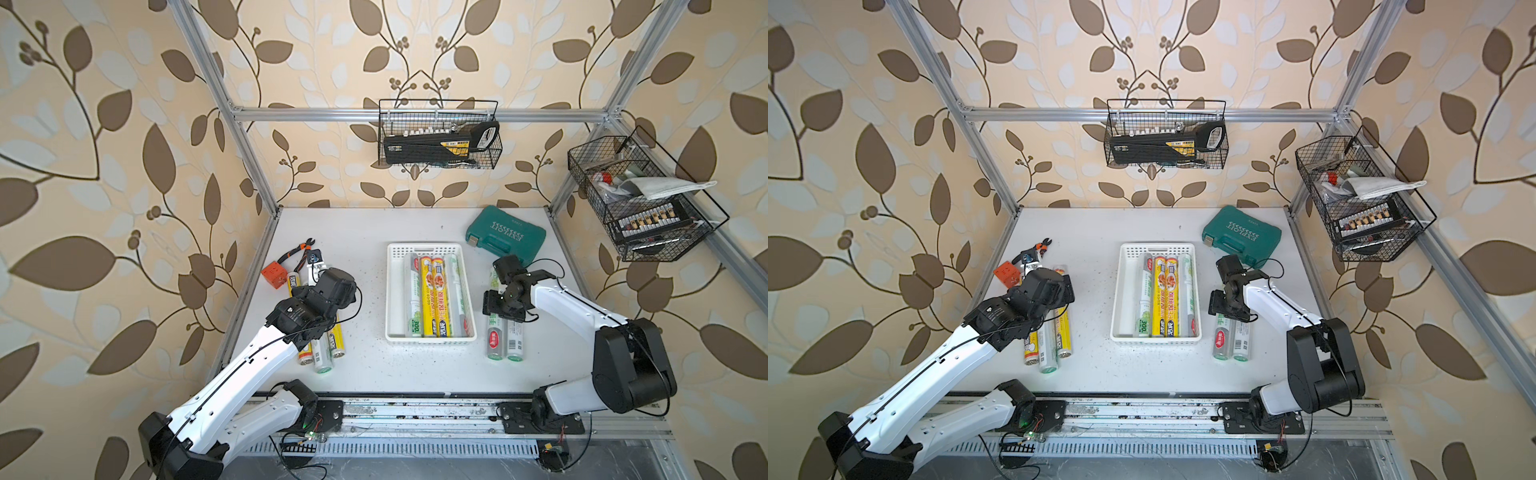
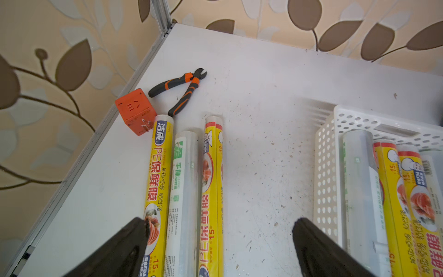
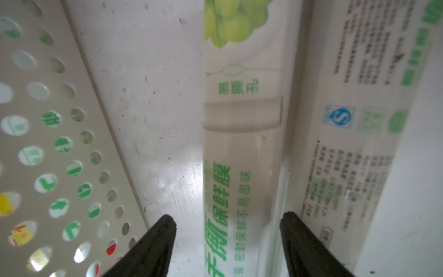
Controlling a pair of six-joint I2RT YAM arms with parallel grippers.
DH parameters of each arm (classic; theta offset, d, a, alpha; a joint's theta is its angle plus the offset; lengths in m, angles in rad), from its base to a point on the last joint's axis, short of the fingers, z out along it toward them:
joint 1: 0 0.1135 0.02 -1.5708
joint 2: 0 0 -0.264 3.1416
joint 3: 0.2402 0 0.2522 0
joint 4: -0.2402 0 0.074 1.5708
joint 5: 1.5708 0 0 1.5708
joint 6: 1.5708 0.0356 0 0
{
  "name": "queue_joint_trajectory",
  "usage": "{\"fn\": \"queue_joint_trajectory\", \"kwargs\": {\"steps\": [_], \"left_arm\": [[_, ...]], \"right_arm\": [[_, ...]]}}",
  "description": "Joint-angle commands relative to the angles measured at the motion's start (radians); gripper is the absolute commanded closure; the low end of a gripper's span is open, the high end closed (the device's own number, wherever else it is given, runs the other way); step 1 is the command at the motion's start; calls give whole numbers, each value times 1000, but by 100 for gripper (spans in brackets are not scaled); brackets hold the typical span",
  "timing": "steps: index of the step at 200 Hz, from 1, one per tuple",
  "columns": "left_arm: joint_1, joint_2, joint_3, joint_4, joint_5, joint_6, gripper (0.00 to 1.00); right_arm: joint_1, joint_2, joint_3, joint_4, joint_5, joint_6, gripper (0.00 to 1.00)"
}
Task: Put the plastic wrap into the basket
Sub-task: Pick up the plastic wrap from the center of the board.
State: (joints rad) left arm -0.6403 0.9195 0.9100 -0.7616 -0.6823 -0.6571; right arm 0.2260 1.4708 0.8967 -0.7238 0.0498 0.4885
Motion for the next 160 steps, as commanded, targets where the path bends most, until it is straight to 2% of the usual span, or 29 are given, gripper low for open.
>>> {"fn": "queue_joint_trajectory", "kwargs": {"steps": [1,117,138,160], "left_arm": [[11,-44,-15,-11,-62,-10,1],[11,-134,-45,-32,-12,-44,1],[11,-146,-49,-31,-9,-42,1],[11,-153,-55,-35,-6,-46,1]], "right_arm": [[-4,25,38,23,14,1,28],[-4,185,82,79,-11,12,35],[-2,201,91,81,-15,15,40],[-1,201,97,78,-14,14,50]]}}
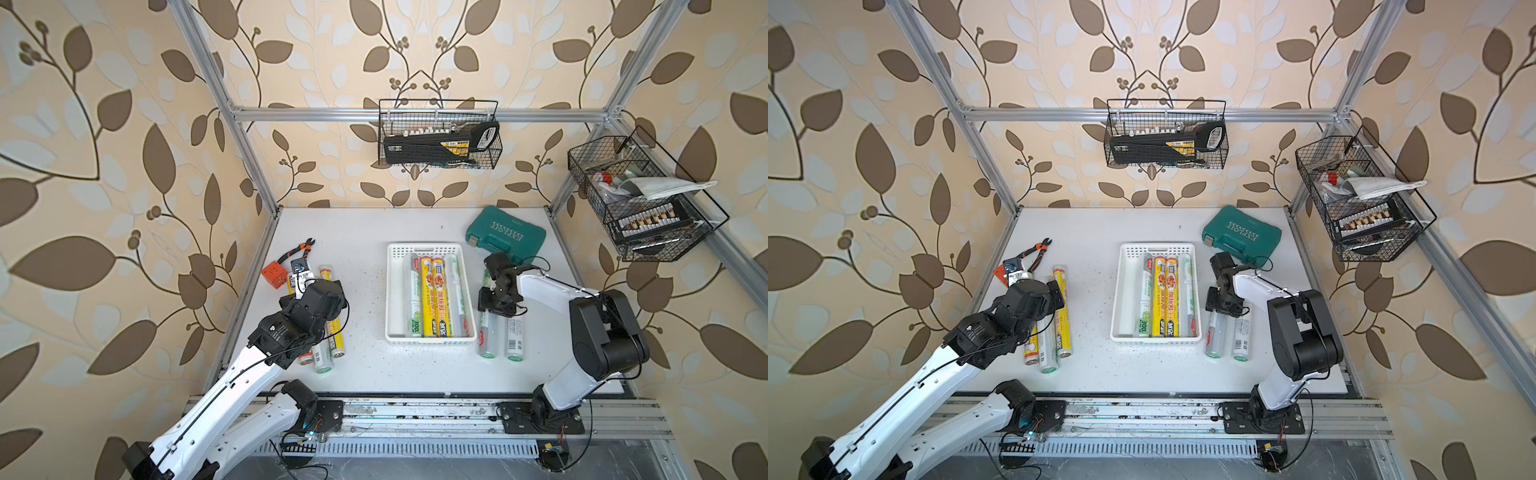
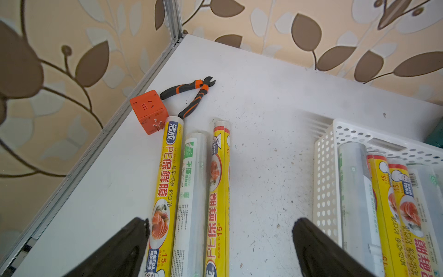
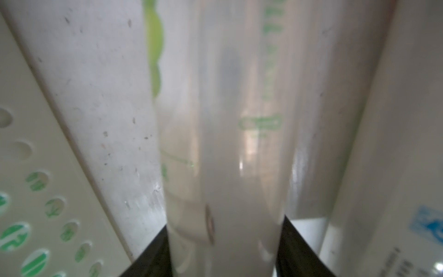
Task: Put the plastic wrap into the basket
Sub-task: Pick up the plastic wrap from the center of the board.
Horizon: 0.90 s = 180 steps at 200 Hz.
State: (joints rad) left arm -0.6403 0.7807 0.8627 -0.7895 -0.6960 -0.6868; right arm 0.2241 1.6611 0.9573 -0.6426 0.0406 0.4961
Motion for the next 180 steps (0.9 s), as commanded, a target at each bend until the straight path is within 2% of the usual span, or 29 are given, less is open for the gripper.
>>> {"fn": "queue_joint_trajectory", "kwargs": {"steps": [1,73,142,180], "left_arm": [[11,-15,-8,-7,9,-17,1],[11,-23,-2,-12,52,-26,1],[12,-37,10,-30,68,-43,1],[11,-60,9,-30,77,-45,1]], "right_arm": [[0,11,37,-3,-5,7,50],[26,-77,94,-111,12,20,69],[119,-165,231,-255,33,64,69],[225,-166,342,-299,48,102,68]]}}
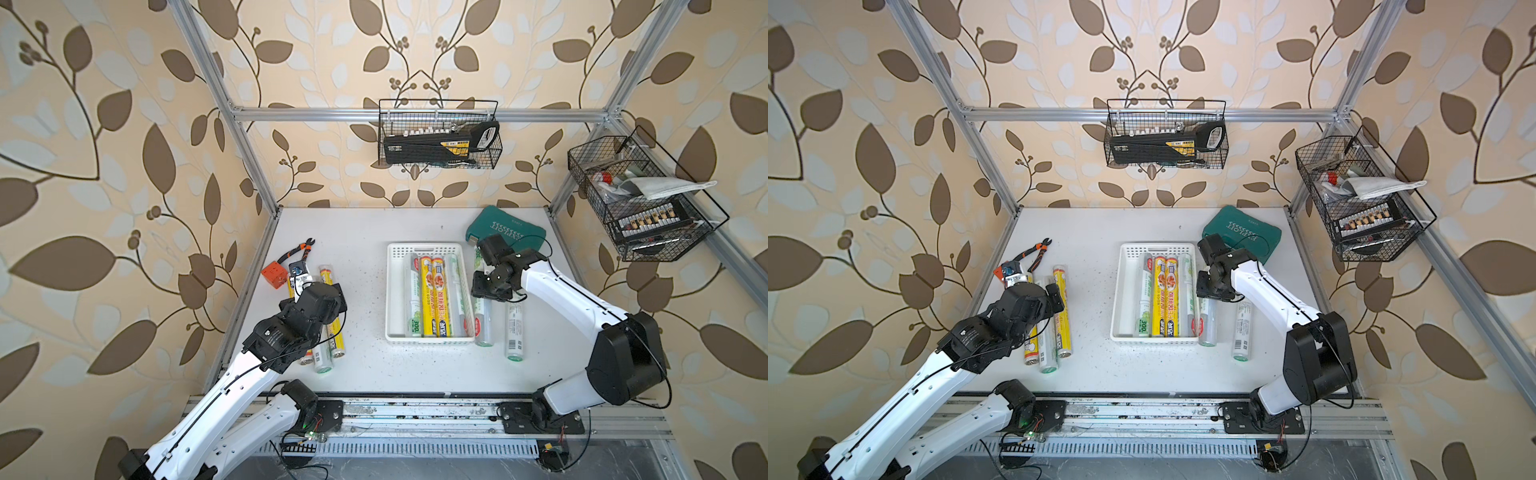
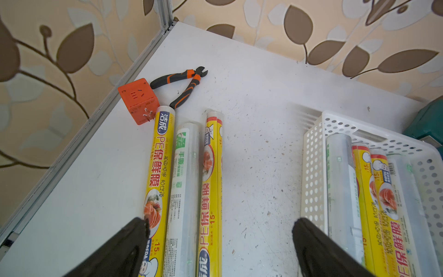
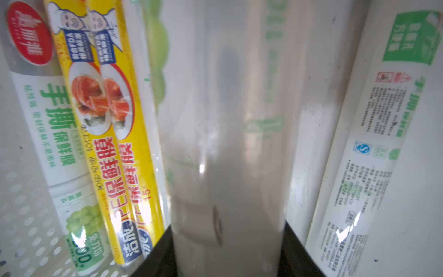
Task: Put the plastic wrap into the basket
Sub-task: Pick up the plastic wrap from the center of the board, then place the plastic wrap in the basket.
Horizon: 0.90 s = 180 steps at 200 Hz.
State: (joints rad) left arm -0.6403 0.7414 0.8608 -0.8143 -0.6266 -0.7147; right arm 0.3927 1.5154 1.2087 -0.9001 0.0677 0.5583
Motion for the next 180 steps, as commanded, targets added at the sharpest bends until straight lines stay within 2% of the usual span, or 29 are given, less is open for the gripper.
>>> {"fn": "queue_joint_trajectory", "kwargs": {"steps": [1,86,131,180], "left_arm": [[11,-20,11,-5,8,-17,1],[11,-37,4,-16,8,-20,1],[12,-33,-1,-11,10,-23,1],[12,-33,-12,-4,8,-29,1]], "right_arm": [[60,-19,94,-41,21,41,68],[233,168,327,14,-64,140,66],[288,270,352,136,-143,224,66],[331,334,305,308,-194,306,67]]}}
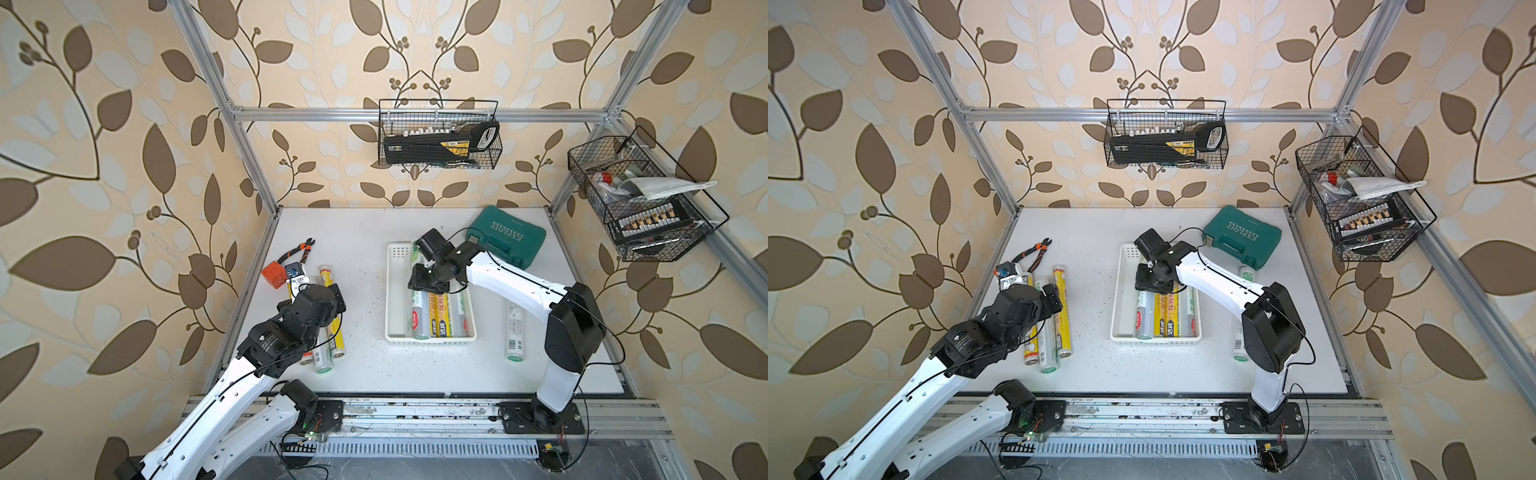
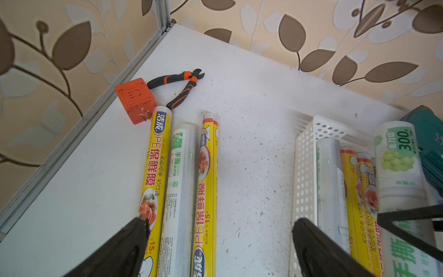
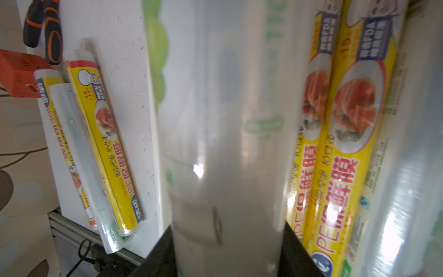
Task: Put the plastic wrap into the basket
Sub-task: Place the plastic wrap in the basket.
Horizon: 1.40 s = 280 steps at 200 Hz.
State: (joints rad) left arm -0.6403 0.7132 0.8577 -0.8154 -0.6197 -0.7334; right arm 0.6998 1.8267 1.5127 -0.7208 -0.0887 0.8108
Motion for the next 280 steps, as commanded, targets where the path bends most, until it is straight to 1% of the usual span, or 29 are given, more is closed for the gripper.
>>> {"fn": "queue_joint_trajectory", "kwargs": {"steps": [1,8,10,16,83,128,169,280], "left_arm": [[11,-4,-8,-2,2,-11,1],[11,-4,-9,-2,2,-10,1],[11,-4,-9,-2,2,-10,1],[11,-3,-9,-2,1,-11,1],[11,3,-20,16,8,-9,1],[12,13,-20,25,10,-6,1],[11,23,-22,31,15,-6,1],[12,40,-28,48,20,-8,1]], "right_arm": [[26,25,2,129,-38,54,67],[31,38,7,135,-40,53,67],[32,39,6,136,-40,74,67],[35,49,9,142,-40,81,67],[56,120,26,176,-37,82,66],[60,142,32,179,-8,76,66],[51,151,45,164,57,75,66],[38,204,30,256,53,80,65]]}}
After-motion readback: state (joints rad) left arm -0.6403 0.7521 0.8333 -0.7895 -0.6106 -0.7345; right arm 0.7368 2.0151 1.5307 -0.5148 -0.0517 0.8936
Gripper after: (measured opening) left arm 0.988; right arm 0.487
